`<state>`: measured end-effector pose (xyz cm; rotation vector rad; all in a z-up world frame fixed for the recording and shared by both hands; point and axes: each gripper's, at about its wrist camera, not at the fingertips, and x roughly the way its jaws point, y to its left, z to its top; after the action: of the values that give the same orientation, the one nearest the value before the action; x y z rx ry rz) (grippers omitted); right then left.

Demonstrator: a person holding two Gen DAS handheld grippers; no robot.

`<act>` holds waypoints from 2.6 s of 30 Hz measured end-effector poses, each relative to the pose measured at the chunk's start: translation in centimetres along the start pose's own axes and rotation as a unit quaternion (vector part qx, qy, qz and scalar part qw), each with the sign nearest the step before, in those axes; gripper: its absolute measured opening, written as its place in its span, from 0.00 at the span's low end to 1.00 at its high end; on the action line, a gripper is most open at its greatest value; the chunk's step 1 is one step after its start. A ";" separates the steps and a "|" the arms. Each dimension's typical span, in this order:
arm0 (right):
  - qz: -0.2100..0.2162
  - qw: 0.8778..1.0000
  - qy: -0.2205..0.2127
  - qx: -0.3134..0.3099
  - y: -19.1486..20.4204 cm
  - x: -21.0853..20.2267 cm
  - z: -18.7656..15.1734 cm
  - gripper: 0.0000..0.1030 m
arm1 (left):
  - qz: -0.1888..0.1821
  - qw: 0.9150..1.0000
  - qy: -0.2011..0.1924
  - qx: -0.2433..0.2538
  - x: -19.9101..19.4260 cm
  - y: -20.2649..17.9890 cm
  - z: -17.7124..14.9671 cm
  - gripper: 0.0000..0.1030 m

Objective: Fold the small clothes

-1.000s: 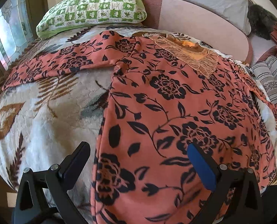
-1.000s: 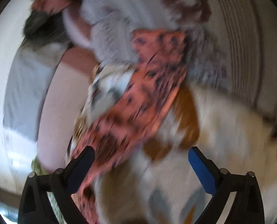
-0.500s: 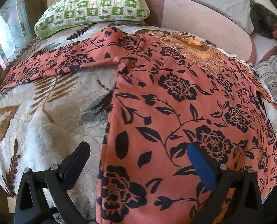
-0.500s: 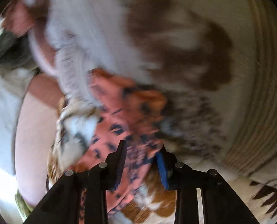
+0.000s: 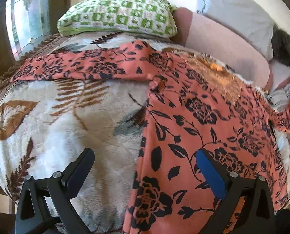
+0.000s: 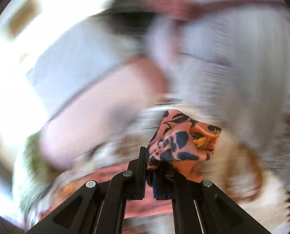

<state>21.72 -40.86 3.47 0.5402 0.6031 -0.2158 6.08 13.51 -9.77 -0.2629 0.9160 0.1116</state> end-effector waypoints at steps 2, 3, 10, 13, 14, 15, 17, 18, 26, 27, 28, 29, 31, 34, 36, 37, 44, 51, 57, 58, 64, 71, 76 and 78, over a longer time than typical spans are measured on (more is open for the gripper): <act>0.054 0.997 0.003 -0.053 7.3 -0.4 -1.9 0.05 | 0.003 1.000 -0.013 -0.005 -0.9 0.8 -0.1 1.00; 0.090 0.993 0.013 -0.073 11.4 -0.3 -3.4 0.05 | 0.005 1.000 -0.015 -0.008 -1.1 1.2 -0.1 1.00; 0.178 0.961 0.158 -0.139 27.6 8.6 -17.3 0.07 | 0.008 0.998 -0.029 -0.058 -2.2 4.7 -0.3 1.00; 0.166 0.935 0.262 -0.172 29.2 13.9 -24.6 0.08 | 0.007 0.997 -0.028 -0.068 -2.3 5.5 -0.3 1.00; 0.163 0.921 0.308 -0.172 29.1 15.3 -26.6 0.10 | 0.008 0.997 -0.030 -0.068 -2.4 5.6 -0.3 1.00; 0.164 0.918 0.315 -0.174 28.8 15.8 -27.1 0.10 | 0.008 0.997 -0.030 -0.071 -2.2 5.8 -0.2 1.00; 0.174 0.919 0.304 -0.182 28.2 15.9 -26.7 0.25 | 0.004 0.997 -0.025 -0.077 -2.1 5.9 -0.3 1.00; 0.179 0.918 0.304 -0.181 27.7 15.9 -26.1 0.35 | 0.001 0.997 -0.024 -0.080 -2.0 5.9 -0.3 1.00; 0.256 0.923 0.261 -0.117 22.8 11.1 -19.0 0.92 | -0.047 0.995 -0.018 -0.082 -1.2 3.6 1.9 1.00; 0.252 0.928 0.257 -0.098 21.3 10.7 -18.3 0.92 | -0.067 0.995 -0.015 -0.079 -0.9 2.6 2.9 1.00; 0.252 0.932 0.253 -0.069 19.5 10.5 -17.6 0.92 | -0.082 0.994 -0.012 -0.075 -0.6 1.7 3.7 1.00; 0.252 0.934 0.250 -0.037 17.5 10.3 -17.2 0.92 | -0.100 0.993 -0.008 -0.069 -0.1 0.5 4.9 1.00; 0.249 0.936 0.246 0.023 14.0 10.2 -16.8 0.92 | -0.120 0.991 0.012 -0.052 2.1 -2.5 7.5 1.00; 0.240 0.928 0.246 0.145 7.8 10.7 -16.7 0.92 | -0.123 0.990 0.053 -0.037 6.5 -6.1 10.0 1.00; 0.237 0.918 0.243 0.205 5.5 11.9 -16.6 0.92 | -0.119 0.988 0.086 -0.046 9.8 -7.6 10.9 0.99; 0.234 0.916 0.243 0.219 4.8 12.1 -16.3 0.92 | -0.117 0.987 0.094 -0.051 10.7 -7.9 10.8 0.93; 0.215 0.892 0.213 0.337 1.5 15.5 -14.9 0.88 | -0.076 0.989 0.109 -0.068 14.6 -8.9 11.3 0.63; 0.091 0.932 0.142 0.320 -1.9 13.2 -13.7 0.17 | -0.026 0.995 0.091 -0.038 15.5 -9.3 11.6 0.35; 0.106 0.929 0.214 0.282 -1.8 14.3 -13.8 0.50 | -0.020 0.996 0.087 -0.028 15.3 -9.3 12.2 0.35; 0.115 0.931 0.220 0.269 -1.8 13.9 -13.6 0.58 | -0.020 0.997 0.075 -0.026 14.7 -9.3 12.3 0.35; 0.150 0.954 0.194 0.170 1.5 9.0 -10.3 0.59 | -0.019 0.999 0.037 0.018 13.5 -10.1 11.9 0.35; 0.226 0.921 0.279 0.150 5.0 19.8 -8.7 0.64 | -0.015 0.998 0.057 0.035 14.8 -9.7 11.9 0.39; 0.203 0.919 0.237 0.240 0.1 23.7 -8.4 0.63 | -0.021 1.000 0.021 0.006 10.3 -4.7 12.3 0.50; 0.194 0.929 0.233 0.210 0.9 22.0 -8.2 0.63 | -0.018 0.999 0.003 -0.033 8.5 -0.6 12.7 0.56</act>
<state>35.83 -36.52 -14.85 1.1315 0.9015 0.1741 21.08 16.24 -9.05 -0.3410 0.9143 0.1074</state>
